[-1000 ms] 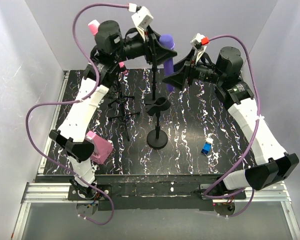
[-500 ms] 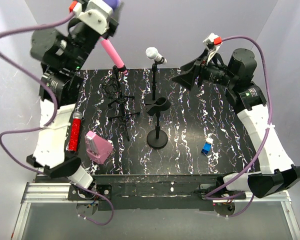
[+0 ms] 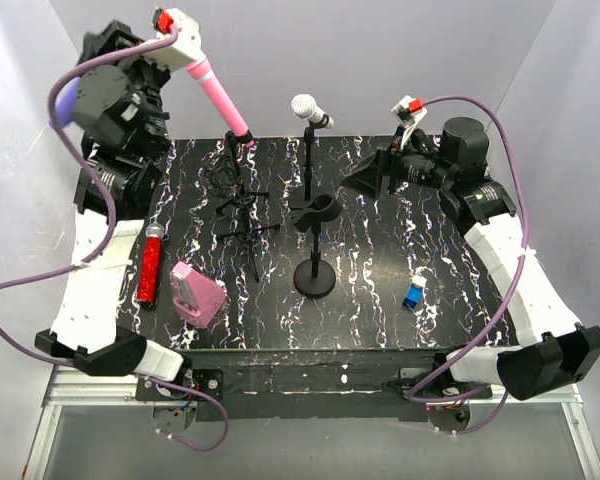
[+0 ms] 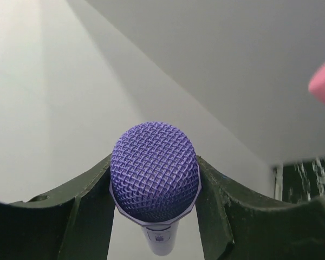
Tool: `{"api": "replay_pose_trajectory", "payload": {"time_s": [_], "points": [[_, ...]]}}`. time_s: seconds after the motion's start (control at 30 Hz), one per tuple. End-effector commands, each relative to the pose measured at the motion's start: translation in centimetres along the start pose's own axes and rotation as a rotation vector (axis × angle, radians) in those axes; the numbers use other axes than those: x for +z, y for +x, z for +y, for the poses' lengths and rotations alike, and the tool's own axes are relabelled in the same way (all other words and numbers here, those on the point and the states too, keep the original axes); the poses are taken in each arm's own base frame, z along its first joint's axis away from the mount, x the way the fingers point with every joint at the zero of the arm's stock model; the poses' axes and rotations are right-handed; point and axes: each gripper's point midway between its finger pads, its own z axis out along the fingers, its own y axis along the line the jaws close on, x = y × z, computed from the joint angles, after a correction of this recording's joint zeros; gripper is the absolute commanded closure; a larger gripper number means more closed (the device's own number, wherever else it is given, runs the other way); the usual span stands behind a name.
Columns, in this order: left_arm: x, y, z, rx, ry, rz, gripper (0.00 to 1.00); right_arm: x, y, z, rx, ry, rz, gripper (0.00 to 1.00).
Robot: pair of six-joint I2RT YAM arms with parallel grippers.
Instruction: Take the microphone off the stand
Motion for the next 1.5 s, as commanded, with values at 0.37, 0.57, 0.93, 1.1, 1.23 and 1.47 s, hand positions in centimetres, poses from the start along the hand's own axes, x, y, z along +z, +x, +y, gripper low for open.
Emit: {"api": "replay_pose_trajectory", "payload": {"time_s": [0.37,0.57,0.93,1.1,1.23,1.47], "points": [[-6.2,33.9,-11.6,-0.207,0.278,1.114,1.0,-0.9,0.4,2.0,0.012,-0.071,-0.04,0.2],[-7.3,38.6,-17.0,-0.172,0.324,1.145,1.0,-1.2,1.0,2.1,0.009,-0.07,-0.015,0.2],[-9.1,46.2,-26.0,-0.305,0.31,1.387,1.0,-1.5,2.0,1.6,-0.027,-0.037,0.038,0.2],[-9.3,48.7,-28.6,-0.283,0.323,1.451,1.0,-2.7,3.6,1.6,-0.065,-0.004,0.087,0.2],[-9.6,50.9,-30.7,-0.26,0.323,1.493,1.0,-2.9,4.1,1.2,-0.056,0.022,0.118,0.2],[-11.6,53.5,-34.4,-0.232,0.421,1.587,1.0,-2.4,3.5,0.1,-0.098,0.049,0.126,0.2]]}}
